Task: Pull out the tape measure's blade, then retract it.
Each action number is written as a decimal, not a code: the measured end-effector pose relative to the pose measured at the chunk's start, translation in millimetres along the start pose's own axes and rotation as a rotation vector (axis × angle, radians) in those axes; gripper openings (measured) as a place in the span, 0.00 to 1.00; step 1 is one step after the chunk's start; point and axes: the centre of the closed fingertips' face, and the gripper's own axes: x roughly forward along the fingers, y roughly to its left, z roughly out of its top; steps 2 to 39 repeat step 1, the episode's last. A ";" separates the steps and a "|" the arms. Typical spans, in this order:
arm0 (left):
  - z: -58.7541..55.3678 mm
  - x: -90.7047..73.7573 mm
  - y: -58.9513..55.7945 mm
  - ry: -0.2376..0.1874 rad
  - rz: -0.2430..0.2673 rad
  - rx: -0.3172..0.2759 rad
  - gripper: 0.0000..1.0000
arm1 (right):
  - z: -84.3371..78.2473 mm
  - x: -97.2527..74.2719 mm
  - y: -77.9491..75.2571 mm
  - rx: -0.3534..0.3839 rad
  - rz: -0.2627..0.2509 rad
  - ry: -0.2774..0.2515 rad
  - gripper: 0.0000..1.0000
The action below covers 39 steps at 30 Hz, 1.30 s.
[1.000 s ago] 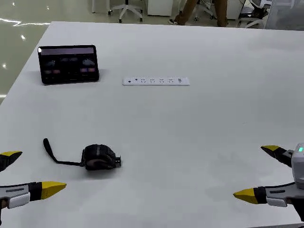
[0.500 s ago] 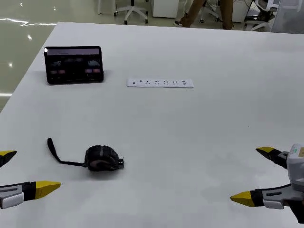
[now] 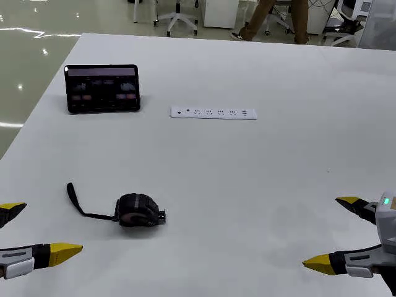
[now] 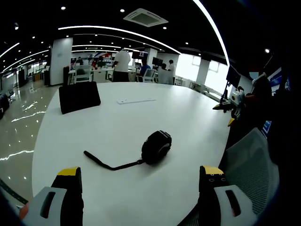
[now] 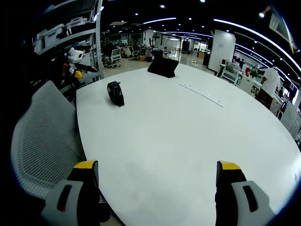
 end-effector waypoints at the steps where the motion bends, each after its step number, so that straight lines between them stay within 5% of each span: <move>1: -0.4 0.3 -0.1 0.002 -0.002 -0.001 1.00 | -0.1 0.2 -0.3 -0.002 0.000 0.001 1.00; 39: -0.4 0.3 -0.1 0.002 -0.002 -0.001 1.00 | -0.1 0.2 -0.3 -0.002 0.000 0.001 1.00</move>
